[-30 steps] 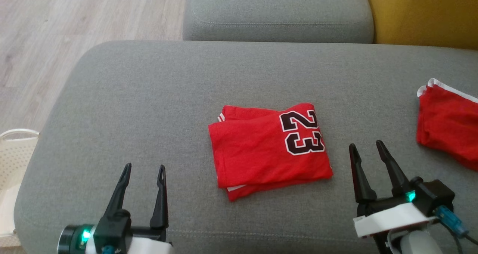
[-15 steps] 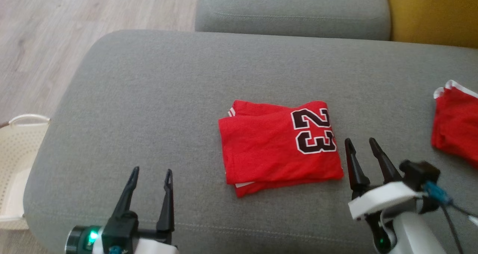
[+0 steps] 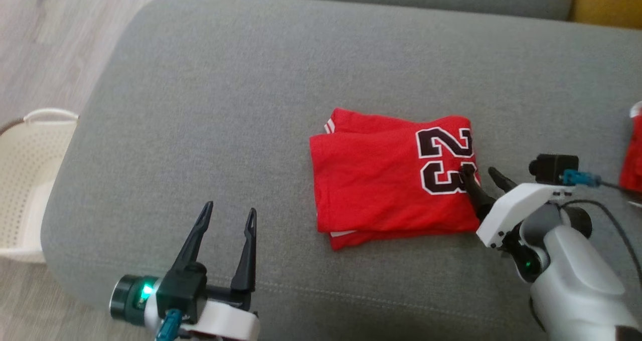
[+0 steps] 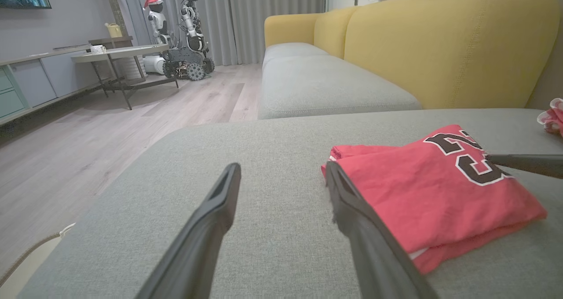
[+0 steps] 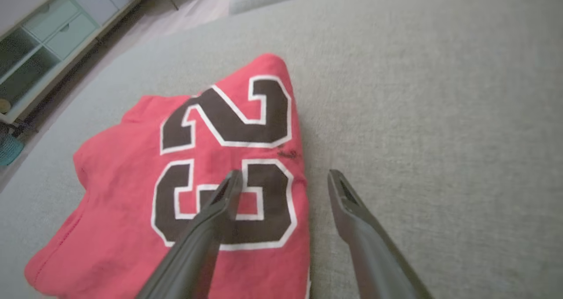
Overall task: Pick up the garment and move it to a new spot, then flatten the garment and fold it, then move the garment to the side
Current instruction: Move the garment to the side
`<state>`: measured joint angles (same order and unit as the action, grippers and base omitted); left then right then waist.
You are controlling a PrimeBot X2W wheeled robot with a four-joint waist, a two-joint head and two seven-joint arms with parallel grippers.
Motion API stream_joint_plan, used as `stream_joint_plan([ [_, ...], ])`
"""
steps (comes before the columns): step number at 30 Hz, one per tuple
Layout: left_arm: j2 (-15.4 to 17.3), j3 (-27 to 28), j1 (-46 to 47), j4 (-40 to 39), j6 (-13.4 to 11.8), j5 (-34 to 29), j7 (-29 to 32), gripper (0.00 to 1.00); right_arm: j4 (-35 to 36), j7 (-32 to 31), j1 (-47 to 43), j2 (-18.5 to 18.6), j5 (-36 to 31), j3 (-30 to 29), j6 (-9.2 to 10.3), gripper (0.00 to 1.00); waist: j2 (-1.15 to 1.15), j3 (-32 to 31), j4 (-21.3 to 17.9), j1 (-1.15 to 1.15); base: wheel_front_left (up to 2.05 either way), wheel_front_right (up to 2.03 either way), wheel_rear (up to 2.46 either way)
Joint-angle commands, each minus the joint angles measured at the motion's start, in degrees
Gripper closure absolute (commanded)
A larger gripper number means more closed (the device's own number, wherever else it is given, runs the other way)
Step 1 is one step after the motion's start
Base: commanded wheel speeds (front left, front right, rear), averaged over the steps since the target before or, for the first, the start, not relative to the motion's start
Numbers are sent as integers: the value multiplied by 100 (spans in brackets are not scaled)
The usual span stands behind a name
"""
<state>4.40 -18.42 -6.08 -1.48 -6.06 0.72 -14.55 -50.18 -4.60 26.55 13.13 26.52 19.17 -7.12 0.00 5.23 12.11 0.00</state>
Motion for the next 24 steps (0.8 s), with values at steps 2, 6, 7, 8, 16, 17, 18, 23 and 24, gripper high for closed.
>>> stream_joint_plan([
  [2,-67,117,304,-138,-26,37,-45,0,70,-250,225,109,301,262,-36,0,0,148,67,0,0,0,0],
  [6,-91,87,393,-112,-46,51,-45,0,152,-511,287,263,684,614,-36,96,0,250,82,0,0,0,0],
  [7,-95,89,408,-111,-56,53,-45,0,217,-500,302,303,770,694,-36,100,0,269,73,0,0,0,0],
  [8,-98,96,420,-111,-67,56,-45,0,286,-464,319,349,849,766,-36,100,0,283,57,0,0,0,0],
  [16,-105,157,467,-179,-63,25,-45,0,718,121,647,758,1239,843,-36,100,0,389,-345,0,0,0,0],
  [17,-102,163,476,-187,-58,17,-45,0,750,175,710,815,1240,811,-36,100,0,414,-422,0,0,0,0],
  [18,-94,176,486,-199,-59,8,-45,0,786,214,780,869,1230,779,-36,100,0,447,-515,0,0,0,0],
  [23,-77,187,586,-247,-45,-30,-45,0,993,352,1054,1193,1096,487,-36,100,0,631,-909,0,0,0,0],
  [24,-73,187,612,-256,-43,-38,-45,0,1044,365,1093,1253,1063,394,-36,100,0,674,-986,0,0,0,0],
])
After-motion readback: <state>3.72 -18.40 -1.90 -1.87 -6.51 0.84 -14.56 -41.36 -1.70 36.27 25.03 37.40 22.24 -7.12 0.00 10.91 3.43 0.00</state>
